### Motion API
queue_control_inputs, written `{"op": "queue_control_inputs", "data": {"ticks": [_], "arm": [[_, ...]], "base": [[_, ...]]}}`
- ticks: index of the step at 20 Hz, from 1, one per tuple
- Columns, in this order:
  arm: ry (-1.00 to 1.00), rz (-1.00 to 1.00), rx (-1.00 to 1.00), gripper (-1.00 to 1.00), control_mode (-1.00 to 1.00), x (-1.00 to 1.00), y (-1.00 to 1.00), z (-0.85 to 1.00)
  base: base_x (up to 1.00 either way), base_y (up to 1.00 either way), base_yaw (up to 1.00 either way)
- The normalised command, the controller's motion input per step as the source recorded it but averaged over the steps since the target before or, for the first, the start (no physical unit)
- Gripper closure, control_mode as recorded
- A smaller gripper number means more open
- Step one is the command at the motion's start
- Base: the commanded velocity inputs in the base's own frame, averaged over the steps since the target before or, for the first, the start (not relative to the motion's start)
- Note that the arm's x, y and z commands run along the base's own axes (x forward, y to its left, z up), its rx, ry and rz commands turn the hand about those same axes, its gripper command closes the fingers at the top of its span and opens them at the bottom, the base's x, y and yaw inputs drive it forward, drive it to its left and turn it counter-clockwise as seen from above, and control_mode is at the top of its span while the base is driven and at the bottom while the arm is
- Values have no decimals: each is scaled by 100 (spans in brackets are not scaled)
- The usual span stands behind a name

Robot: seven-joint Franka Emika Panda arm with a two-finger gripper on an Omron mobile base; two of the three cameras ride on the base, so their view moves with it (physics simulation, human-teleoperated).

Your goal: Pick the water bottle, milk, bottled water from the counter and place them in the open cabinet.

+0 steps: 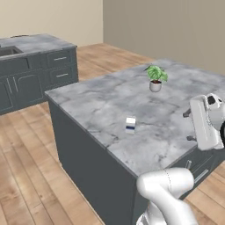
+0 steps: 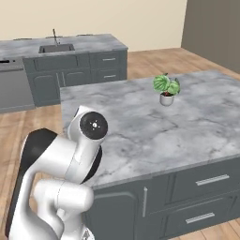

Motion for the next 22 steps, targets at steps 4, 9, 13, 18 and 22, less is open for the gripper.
{"op": "queue_control_inputs", "data": {"ticks": [4,9,13,18,22], "arm": [[13,0,5,-100,-100,47,-1,-30],[8,-3,5,-100,-100,77,5,-22],[2,-7,6,-100,-100,61,6,-36],[9,-8,8,-100,-100,61,4,-37],[13,-6,8,-100,-100,59,0,-34]], "base": [[0,0,0],[0,0,0],[0,0,0],[0,0,0],[0,0,0]]}}
